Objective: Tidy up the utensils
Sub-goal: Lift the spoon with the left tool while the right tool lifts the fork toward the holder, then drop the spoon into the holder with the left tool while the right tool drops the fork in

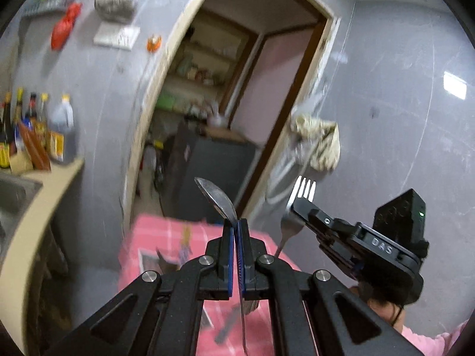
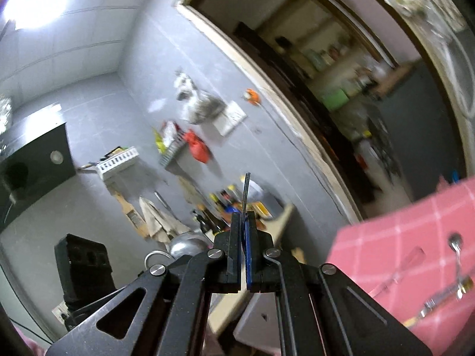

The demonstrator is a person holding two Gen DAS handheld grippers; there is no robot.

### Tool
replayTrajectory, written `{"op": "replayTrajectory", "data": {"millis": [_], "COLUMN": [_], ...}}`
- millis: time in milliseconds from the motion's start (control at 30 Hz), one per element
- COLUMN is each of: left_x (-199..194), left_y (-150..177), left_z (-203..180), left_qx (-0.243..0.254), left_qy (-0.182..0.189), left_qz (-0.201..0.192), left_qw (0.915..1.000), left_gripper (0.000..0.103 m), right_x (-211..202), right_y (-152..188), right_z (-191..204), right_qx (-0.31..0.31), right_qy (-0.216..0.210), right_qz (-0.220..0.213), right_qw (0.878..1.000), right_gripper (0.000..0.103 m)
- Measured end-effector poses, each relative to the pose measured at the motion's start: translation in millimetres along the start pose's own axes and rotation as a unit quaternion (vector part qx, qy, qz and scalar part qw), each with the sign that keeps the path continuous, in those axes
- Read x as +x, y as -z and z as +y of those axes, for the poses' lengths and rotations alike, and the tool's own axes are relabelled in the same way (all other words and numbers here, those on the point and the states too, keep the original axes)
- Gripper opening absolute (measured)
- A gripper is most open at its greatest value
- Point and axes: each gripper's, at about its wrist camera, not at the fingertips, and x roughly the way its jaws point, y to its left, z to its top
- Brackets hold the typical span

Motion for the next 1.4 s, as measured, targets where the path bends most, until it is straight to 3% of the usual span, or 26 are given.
{"op": "replayTrajectory", "data": {"millis": [233, 467, 800, 1067, 1200, 1267, 1300, 1400], "left_x": [14.5, 27.1, 42.8, 43.6, 40.6, 38.1, 36.2, 27.3], "left_y": [-10.8, 5.2, 52.1, 65.8, 69.5, 71.8, 73.9, 76.5], "left_z": [22.1, 37.2, 46.1, 44.8, 47.3, 49.3, 50.2, 49.3], "left_qx": [0.023, 0.033, 0.04, 0.053, 0.036, 0.022, 0.012, -0.006], "left_qy": [-0.008, -0.002, -0.017, -0.03, -0.034, -0.035, -0.038, -0.041], "left_qz": [-0.047, -0.05, -0.019, 0.016, 0.04, 0.048, 0.052, 0.038], "left_qw": [0.9986, 0.9982, 0.9989, 0.998, 0.998, 0.998, 0.9979, 0.9984], "left_gripper": [0.003, 0.003, 0.003, 0.004, 0.004, 0.01, 0.019, 0.049], "right_x": [36.6, 42.6, 38.2, 32.6, 23.5, 14.5, 10.5, -7.0], "right_y": [17.4, 52.5, 81.6, 90.1, 85.8, 80.9, 78.9, 70.9], "right_z": [15.6, -7.0, -28.9, -33.8, -36.0, -37.0, -37.2, -37.9], "right_qx": [-0.018, -0.023, -0.032, -0.027, -0.024, -0.023, -0.024, -0.03], "right_qy": [-0.017, 0.017, 0.043, 0.049, 0.055, 0.063, 0.067, 0.097], "right_qz": [-0.013, 0.027, 0.076, 0.096, 0.097, 0.093, 0.091, 0.082], "right_qw": [1.0, 0.999, 0.996, 0.994, 0.993, 0.993, 0.993, 0.991], "right_gripper": [0.002, 0.002, 0.002, 0.003, 0.003, 0.003, 0.004, 0.027]}}
